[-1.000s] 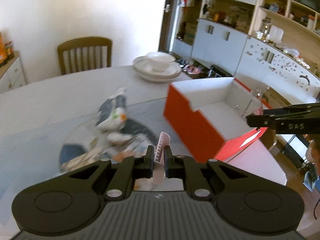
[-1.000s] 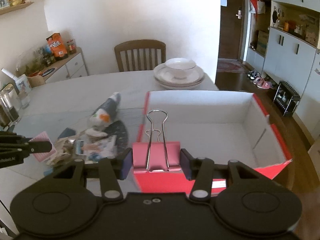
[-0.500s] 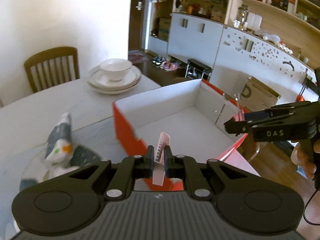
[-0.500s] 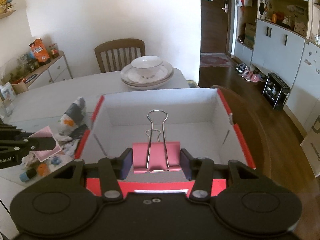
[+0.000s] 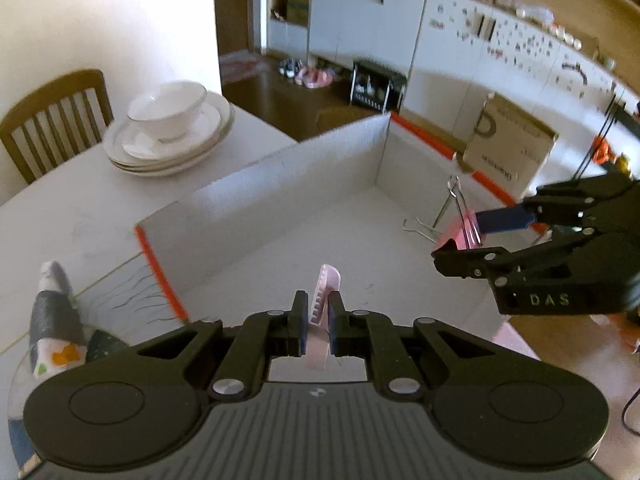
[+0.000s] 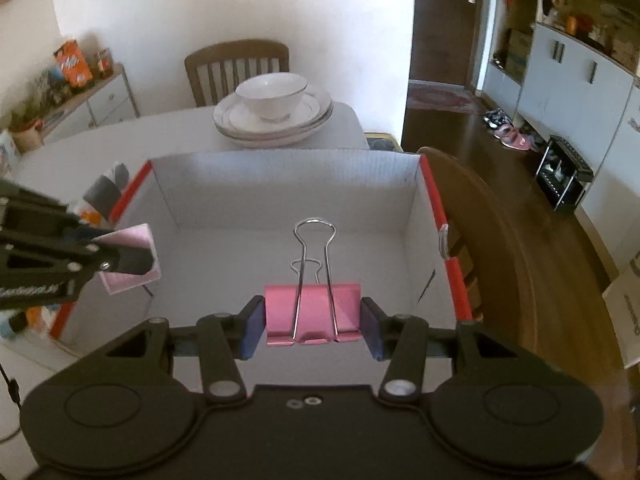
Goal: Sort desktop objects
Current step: 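Carry the comb and binder clip with both tools over the red box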
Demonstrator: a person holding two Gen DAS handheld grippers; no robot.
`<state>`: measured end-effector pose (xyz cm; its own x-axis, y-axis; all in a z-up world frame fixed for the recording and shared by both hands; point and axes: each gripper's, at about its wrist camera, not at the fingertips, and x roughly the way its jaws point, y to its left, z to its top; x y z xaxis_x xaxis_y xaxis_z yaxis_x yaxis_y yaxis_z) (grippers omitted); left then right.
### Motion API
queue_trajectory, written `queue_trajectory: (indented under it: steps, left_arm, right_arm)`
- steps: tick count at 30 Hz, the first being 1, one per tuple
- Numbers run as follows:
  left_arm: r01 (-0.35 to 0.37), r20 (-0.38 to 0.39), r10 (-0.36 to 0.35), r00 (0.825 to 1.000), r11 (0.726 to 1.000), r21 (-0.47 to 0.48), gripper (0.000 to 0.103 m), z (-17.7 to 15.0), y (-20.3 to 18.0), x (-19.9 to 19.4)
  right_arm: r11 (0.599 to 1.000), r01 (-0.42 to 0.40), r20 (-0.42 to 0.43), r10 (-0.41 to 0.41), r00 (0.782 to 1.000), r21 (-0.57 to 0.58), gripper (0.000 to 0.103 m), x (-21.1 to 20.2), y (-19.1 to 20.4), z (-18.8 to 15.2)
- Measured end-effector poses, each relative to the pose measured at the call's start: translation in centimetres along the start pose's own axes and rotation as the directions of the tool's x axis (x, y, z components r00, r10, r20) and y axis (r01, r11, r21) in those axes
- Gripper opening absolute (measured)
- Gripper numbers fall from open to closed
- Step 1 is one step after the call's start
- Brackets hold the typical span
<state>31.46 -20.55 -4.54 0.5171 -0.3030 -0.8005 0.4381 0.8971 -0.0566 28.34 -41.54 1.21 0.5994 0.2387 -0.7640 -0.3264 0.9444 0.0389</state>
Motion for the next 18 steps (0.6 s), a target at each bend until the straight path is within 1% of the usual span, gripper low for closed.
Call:
queue_trajectory:
  steps: [4,7,8,10,13,18]
  left_arm:
    - [0.007,-0.073,-0.007,0.997,1.0,0.001,0.009,0.7,0.2,2.8]
    - [0.02,-0.124,-0.02,0.992,1.0,0.0,0.009,1.0,0.2,4.6]
    - [0.019,-0.136,-0.019,0.99,1.0,0.003,0.009,1.0,0.2,5.1]
    - [0.027,-0.166,-0.025,0.986,1.0,0.009,0.009,1.2,0.1,6.0]
    - [0.038,-0.195,-0.034,0.98,0.999,0.014,0.009,1.2,0.0,6.9]
    - [0.059,-0.24,-0.054,0.969,0.998,0.014,0.009,1.0,-0.2,8.0]
  right_arm:
    - [0.999,-0.009,-0.039,0.008,0.999,-0.04,0.049,1.7,-0.2,0.3]
    - [0.998,-0.019,-0.087,0.013,0.996,-0.058,0.049,3.4,-0.6,0.5]
    - [0.998,-0.019,-0.087,0.013,0.996,-0.058,0.049,3.4,-0.6,0.5]
    - [0.997,-0.032,-0.115,0.024,0.993,-0.071,0.049,4.0,-0.7,0.6]
    - [0.995,-0.038,-0.153,0.023,0.988,-0.096,0.049,5.0,-0.7,0.7]
    - [0.993,-0.034,-0.192,0.011,0.981,-0.116,0.049,6.2,-0.7,0.8]
